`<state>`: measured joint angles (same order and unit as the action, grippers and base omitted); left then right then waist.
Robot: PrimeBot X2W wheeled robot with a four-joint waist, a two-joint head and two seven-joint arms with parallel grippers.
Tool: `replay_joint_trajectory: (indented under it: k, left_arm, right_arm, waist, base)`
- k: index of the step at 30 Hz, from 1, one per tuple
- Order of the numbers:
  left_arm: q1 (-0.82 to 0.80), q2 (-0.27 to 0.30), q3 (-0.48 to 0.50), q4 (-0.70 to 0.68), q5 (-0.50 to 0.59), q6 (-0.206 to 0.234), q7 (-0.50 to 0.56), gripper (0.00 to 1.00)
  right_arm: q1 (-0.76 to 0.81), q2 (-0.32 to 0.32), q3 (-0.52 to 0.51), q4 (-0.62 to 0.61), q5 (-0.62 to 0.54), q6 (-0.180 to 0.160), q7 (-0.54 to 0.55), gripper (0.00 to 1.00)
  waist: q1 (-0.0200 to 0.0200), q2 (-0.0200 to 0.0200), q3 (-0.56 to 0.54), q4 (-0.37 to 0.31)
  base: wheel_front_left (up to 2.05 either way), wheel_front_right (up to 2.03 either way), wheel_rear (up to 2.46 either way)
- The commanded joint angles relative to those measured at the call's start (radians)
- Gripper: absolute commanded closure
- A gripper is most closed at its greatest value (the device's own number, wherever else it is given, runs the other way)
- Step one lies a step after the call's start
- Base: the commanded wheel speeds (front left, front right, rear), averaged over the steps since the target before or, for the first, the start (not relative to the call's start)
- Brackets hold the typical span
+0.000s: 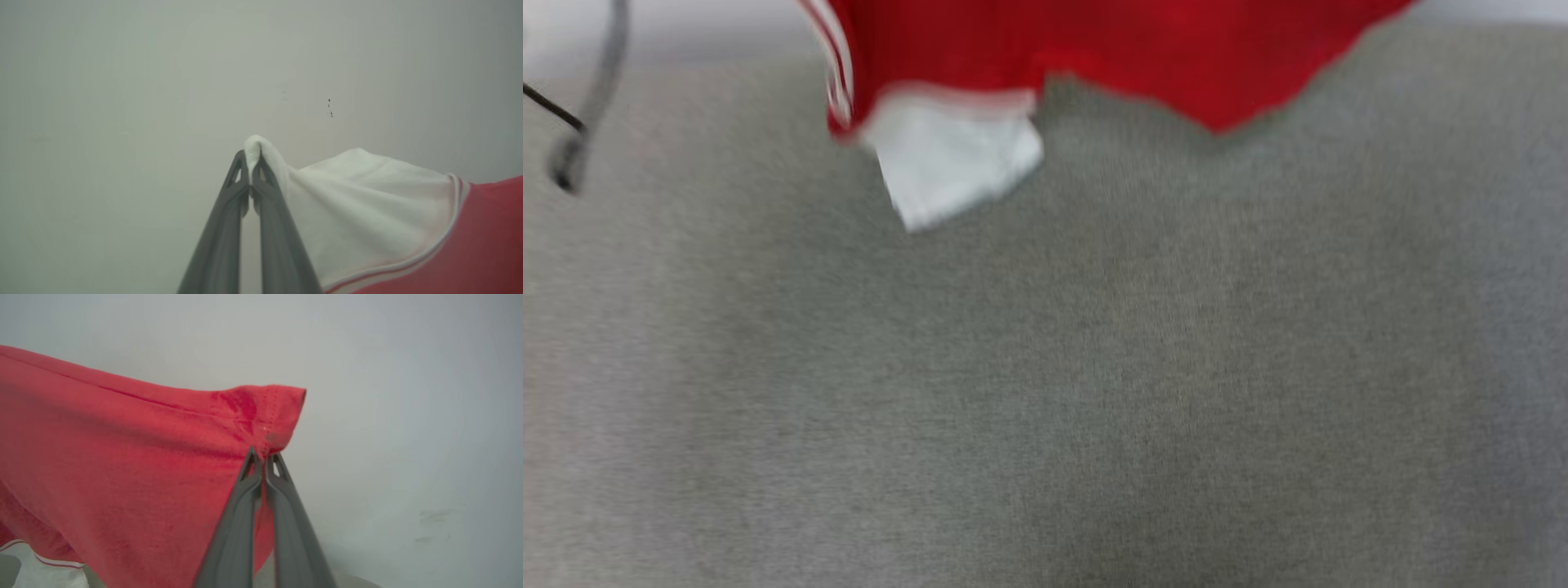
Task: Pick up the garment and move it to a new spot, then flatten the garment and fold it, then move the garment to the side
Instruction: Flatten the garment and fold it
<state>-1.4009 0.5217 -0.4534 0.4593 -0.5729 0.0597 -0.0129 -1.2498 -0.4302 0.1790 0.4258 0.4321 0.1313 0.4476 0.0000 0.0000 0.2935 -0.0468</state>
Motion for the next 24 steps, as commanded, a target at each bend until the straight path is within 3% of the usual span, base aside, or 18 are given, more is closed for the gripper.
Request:
replay_joint_trajectory:
  k: [1,7,12,24]
  left_arm:
    - [-0.024,0.004,-0.002,0.008,0.011,-0.004,-0.01,1.0]
    - [-0.226,0.018,-0.002,0.081,0.059,-0.03,-0.037,1.0]
    - [-0.356,0.016,0.006,0.13,0.077,-0.027,-0.044,1.0]
    - [-0.405,0.015,0.035,0.185,0.043,-0.011,-0.047,1.0]
  right_arm:
    - [-0.026,0.005,-0.001,0.007,-0.009,-0.001,-0.015,1.0]
    - [-0.192,0.036,-0.01,0.052,-0.031,-0.001,-0.126,1.0]
    - [-0.311,0.052,-0.001,0.089,-0.049,-0.001,-0.214,1.0]
    - [-0.46,0.067,0.103,0.21,-0.009,-0.001,-0.351,1.0]
  waist:
    - [0.0,0.0,0.088,-0.03]
    - [0.0,0.0,0.221,-0.056]
    - [0.0,0.0,0.31,-0.062]
    - [0.0,0.0,0.454,-0.052]
  base:
    - [0.0,0.0,0.0]
    - [0.0,0.0,0.0]
    - [0.0,0.0,0.0]
    - [0.0,0.0,0.0]
